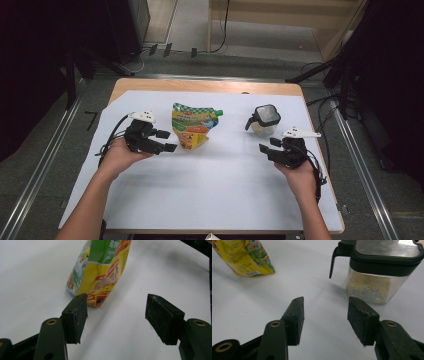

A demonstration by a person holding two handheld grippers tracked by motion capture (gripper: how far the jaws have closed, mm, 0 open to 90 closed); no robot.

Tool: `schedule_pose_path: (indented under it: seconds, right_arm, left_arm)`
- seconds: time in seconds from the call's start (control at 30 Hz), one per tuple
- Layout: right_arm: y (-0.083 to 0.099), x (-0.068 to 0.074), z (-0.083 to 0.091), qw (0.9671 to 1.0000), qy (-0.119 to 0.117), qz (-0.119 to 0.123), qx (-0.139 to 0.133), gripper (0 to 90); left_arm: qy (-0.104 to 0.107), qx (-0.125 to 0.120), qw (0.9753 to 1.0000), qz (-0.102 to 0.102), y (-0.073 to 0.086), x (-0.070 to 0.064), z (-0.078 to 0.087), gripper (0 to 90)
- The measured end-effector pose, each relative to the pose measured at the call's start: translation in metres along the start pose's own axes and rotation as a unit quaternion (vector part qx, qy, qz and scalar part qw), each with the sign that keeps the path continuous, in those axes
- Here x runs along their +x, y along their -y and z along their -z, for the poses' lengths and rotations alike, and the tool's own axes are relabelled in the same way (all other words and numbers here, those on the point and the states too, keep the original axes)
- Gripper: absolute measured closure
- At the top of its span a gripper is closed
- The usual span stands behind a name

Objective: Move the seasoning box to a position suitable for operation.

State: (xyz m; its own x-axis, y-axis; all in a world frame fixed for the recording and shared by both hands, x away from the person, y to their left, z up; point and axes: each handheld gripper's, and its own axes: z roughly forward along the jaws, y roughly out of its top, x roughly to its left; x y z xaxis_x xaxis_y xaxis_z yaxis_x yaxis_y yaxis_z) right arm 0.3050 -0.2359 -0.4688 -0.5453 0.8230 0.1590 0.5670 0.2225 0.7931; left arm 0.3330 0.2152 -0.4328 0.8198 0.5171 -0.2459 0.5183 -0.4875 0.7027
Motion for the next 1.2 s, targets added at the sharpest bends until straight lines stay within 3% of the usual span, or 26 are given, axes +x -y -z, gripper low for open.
schedule_pose_path:
  seconds: [0.17, 0.27, 0.4, 0.47, 0.57, 0.77, 0.93, 1.17, 1.2]
  right_arm:
    - [-0.003, -0.009, -0.005, 0.9997, 0.020, -0.010, 0.001, 44.8]
    - [-0.004, -0.018, -0.006, 0.9992, 0.016, -0.036, -0.008, 44.3]
    - [-0.007, -0.023, -0.007, 0.9990, 0.026, -0.037, -0.004, 42.4]
    - [-0.010, -0.027, -0.011, 0.9988, 0.032, -0.037, -0.004, 42.8]
    - [-0.013, -0.030, -0.015, 0.9987, 0.027, -0.043, 0.008, 42.3]
    - [-0.021, -0.040, -0.023, 0.9979, 0.044, -0.045, 0.009, 31.3]
    - [-0.022, -0.047, -0.035, 0.9964, 0.048, -0.068, 0.014, 28.7]
    - [-0.023, -0.050, -0.046, 0.9962, 0.067, -0.055, 0.001, 22.4]
    - [-0.023, -0.051, -0.051, 0.9963, 0.069, -0.051, -0.002, 18.2]
  left_arm:
    - [0.002, -0.003, 1.0000, 0.004, 0.003, -0.005, 0.003, 35.8]
    - [-0.001, -0.005, 1.0000, 0.007, 0.007, -0.007, 0.006, 35.8]
    - [-0.005, -0.004, 0.9999, 0.010, 0.009, -0.010, 0.007, 35.8]
    - [-0.018, -0.006, 0.9998, 0.006, 0.012, -0.012, 0.007, 37.1]
    - [-0.021, -0.012, 0.9997, 0.010, 0.014, -0.014, 0.007, 38.1]
    - [-0.021, -0.003, 0.9996, 0.017, 0.021, -0.016, 0.007, 38.0]
    - [-0.029, -0.005, 0.9994, 0.020, 0.026, -0.017, 0.010, 39.2]
    - [-0.030, -0.002, 0.9993, 0.021, 0.029, -0.020, 0.009, 39.3]
    - [-0.031, -0.001, 0.9993, 0.019, 0.029, -0.020, 0.009, 39.3]
